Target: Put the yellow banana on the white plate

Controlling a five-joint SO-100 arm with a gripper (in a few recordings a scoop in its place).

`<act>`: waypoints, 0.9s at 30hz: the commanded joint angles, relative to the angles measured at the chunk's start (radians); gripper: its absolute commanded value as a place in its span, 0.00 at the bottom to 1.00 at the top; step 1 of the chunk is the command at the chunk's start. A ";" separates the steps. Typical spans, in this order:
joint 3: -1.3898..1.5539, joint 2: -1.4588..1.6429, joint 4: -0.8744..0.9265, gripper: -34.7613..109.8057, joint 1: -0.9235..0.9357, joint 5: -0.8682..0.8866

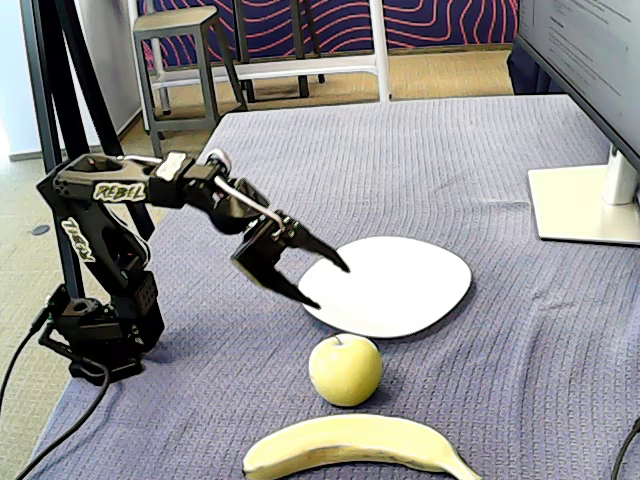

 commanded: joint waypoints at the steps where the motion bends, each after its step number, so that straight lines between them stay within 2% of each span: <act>1: -0.261 -0.055 0.146 0.35 0.002 0.028; 5: -0.492 -0.055 0.374 0.34 -0.005 0.097; 8: -0.569 -0.074 0.443 0.36 0.015 0.067; 11: -0.558 -0.112 0.430 0.36 0.067 -0.028; 20: -0.518 -0.272 0.239 0.33 0.256 -0.394; 27: -0.680 -0.445 0.285 0.33 0.333 -0.627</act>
